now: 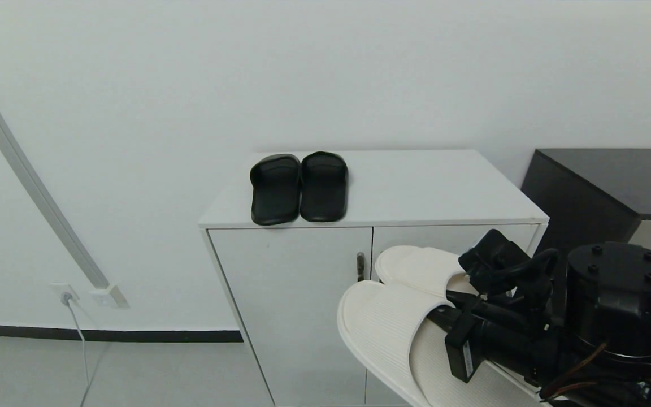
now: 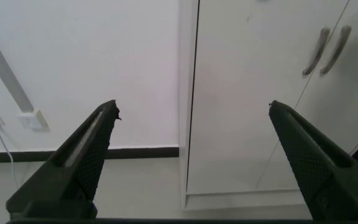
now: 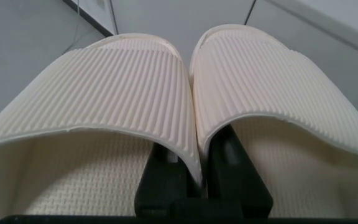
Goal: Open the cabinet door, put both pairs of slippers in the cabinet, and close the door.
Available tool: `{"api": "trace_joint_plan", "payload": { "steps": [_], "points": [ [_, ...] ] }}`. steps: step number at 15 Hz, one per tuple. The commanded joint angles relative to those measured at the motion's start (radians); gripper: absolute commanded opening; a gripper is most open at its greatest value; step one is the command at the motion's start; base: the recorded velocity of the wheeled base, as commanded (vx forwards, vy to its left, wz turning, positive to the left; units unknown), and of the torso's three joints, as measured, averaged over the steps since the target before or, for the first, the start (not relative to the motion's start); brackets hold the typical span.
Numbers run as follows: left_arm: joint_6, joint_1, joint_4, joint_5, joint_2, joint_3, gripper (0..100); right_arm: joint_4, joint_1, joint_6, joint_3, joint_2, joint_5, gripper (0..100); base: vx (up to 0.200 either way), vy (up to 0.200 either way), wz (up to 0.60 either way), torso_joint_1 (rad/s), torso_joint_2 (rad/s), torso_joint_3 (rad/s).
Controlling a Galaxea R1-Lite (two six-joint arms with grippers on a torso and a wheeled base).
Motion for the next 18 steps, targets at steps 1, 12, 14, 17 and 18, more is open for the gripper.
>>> {"api": "trace_joint_plan", "payload": {
  "steps": [1,12,14,17,18],
  "points": [
    [0.0,0.0,0.0,0.001,0.002,0.0,100,-0.001,-0.001,0.0,0.001,0.0,0.0,0,0.0,0.0,0.0,-0.193,0.53,0.32],
    [-0.002,0.0,0.0,0.002,0.002,0.0,100,-0.001,0.002,-0.002,0.009,0.002,0.0,0,0.0,0.0,0.0,-0.157,0.49,0.328],
    [-0.002,0.0,0.0,0.002,0.002,0.0,100,-0.001,0.002,-0.003,0.012,0.002,0.0,0,0.0,0.0,0.0,-0.105,0.46,0.352],
    [-0.002,0.0,0.0,0.002,0.0,0.0,100,-0.001,0.002,-0.005,0.013,0.002,0.0,0,0.0,0.0,0.0,-0.062,0.45,0.372],
    [-0.002,0.0,0.0,0.002,0.002,0.0,100,-0.001,0.002,-0.005,0.015,0.003,0.0,0,0.0,0.0,0.0,-0.027,0.45,0.398]
  ]
}}
